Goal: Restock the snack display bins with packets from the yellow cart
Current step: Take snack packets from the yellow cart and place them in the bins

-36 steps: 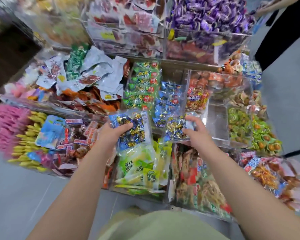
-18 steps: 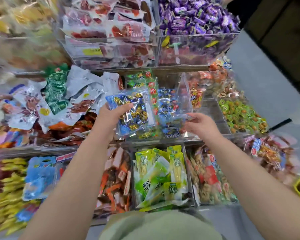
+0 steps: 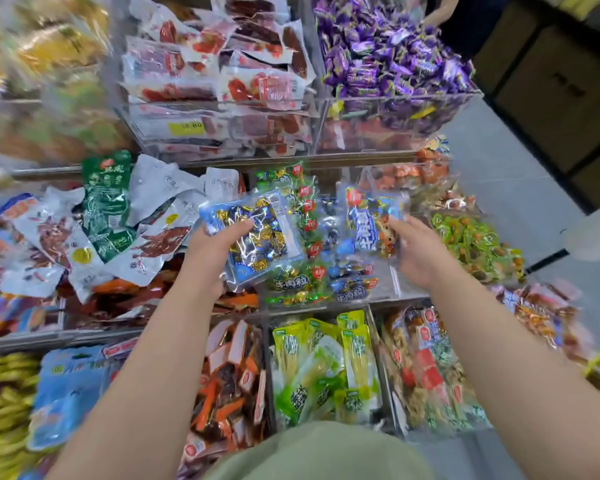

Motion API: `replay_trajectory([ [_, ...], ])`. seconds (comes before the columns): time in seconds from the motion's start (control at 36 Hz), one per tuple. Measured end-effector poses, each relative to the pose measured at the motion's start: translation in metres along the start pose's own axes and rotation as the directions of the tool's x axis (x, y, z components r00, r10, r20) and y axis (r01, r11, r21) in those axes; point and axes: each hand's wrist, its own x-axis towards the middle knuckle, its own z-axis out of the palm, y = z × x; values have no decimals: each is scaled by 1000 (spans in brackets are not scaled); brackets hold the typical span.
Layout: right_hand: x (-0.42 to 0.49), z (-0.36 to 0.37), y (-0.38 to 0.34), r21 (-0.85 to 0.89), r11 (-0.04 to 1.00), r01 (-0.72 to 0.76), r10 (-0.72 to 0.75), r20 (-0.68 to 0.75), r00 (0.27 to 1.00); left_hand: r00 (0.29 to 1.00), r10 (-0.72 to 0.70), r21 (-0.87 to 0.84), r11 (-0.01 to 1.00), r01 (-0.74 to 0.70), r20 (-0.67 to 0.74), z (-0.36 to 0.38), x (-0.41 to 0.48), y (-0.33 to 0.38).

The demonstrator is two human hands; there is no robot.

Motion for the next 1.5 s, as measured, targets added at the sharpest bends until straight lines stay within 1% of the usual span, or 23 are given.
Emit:
replay_trajectory([
  [0.03, -2, 4, 2, 155, 986, -57, 47, 67, 997, 1000, -12, -11, 1000, 12, -15, 1, 1, -1],
  [0.08, -5, 15, 11, 299, 946, -126, 93, 121, 988, 999, -32, -37, 999, 31, -16, 5, 3, -3],
  [0.17, -7, 35, 30, 364, 916, -166, 163, 38, 986, 999, -37, -40, 999, 35, -34, 11, 5, -7],
  [0.28, -1, 43, 55, 119, 974, -193, 207, -116, 971, 996, -69, -54, 996, 66, -49, 10, 6, -4],
  [0.31, 2, 40, 59, 19, 983, -180, 181, -155, 971, 995, -83, -66, 995, 79, -53, 9, 6, -2],
  [0.36, 8, 31, 61, -320, 938, -133, 67, -209, 976, 994, -92, -72, 994, 87, -61, 5, 9, 0],
  [0.39, 10, 27, 59, -474, 876, -91, -4, -194, 981, 994, -86, -65, 995, 82, -63, 4, 10, 1],
  [0.44, 15, 21, 51, -691, 723, 32, -108, -67, 992, 996, -65, -35, 997, 62, -65, 2, 10, 1],
  [0.53, 26, 20, 34, -837, 454, 304, -185, 245, 952, 996, -24, -1, 1000, 23, -82, 2, 12, 0],
  [0.61, 38, 27, 13, -837, 177, 518, -155, 496, 855, 998, -13, -1, 1000, 12, -62, 2, 12, 1],
  [0.69, 48, 39, -3, -717, -161, 678, -55, 692, 720, 1000, 2, -3, 1000, -2, -29, 3, 10, 3],
  [0.72, 50, 45, -6, -660, -281, 697, -10, 728, 685, 1000, -6, -1, 1000, 6, -9, 4, 10, 4],
  [0.75, 51, 50, -8, -620, -374, 690, 31, 735, 677, 1000, 0, -1, 1000, 0, -11, 5, 7, 6],
  [0.78, 51, 53, -10, -607, -417, 677, 56, 726, 686, 1000, 1, 4, 1000, -1, -4, 4, 8, 7],
  [0.81, 51, 54, -12, -631, -406, 661, 66, 701, 710, 1000, 0, 6, 1000, 0, -15, 3, 8, 8],
  [0.92, 58, 33, -25, -833, -100, 544, 48, 542, 839, 999, -3, 9, 1000, 3, -49, -2, 11, 10],
  [0.97, 68, 18, -36, -905, -46, 422, -6, 423, 906, 998, 15, -11, 1000, -16, -58, -3, 13, 9],
  [1.03, 78, 6, -44, -947, -39, 319, -73, 321, 944, 999, 25, 3, 1000, -25, -45, 0, 13, 10],
  [1.11, 94, 6, -48, -949, -148, 279, -132, 299, 945, 1000, 7, 23, 1000, -7, -6, 6, 15, 11],
  [1.22, 112, 30, -40, -904, -264, 335, -24, 353, 935, 1000, -24, 30, 999, 24, 15, 24, 17, 12],
  [1.33, 135, 53, -28, -823, -415, 388, -12, 431, 902, 998, -48, 21, 999, 47, 37, 35, 23, 12],
  [1.42, 154, 64, -27, -792, -521, 317, -66, 408, 911, 997, -63, 12, 998, 62, 49, 39, 27, 13],
  [1.5, 172, 70, -33, -773, -578, 263, -97, 385, 918, 997, -69, 12, 998, 68, 38, 41, 31, 17],
])
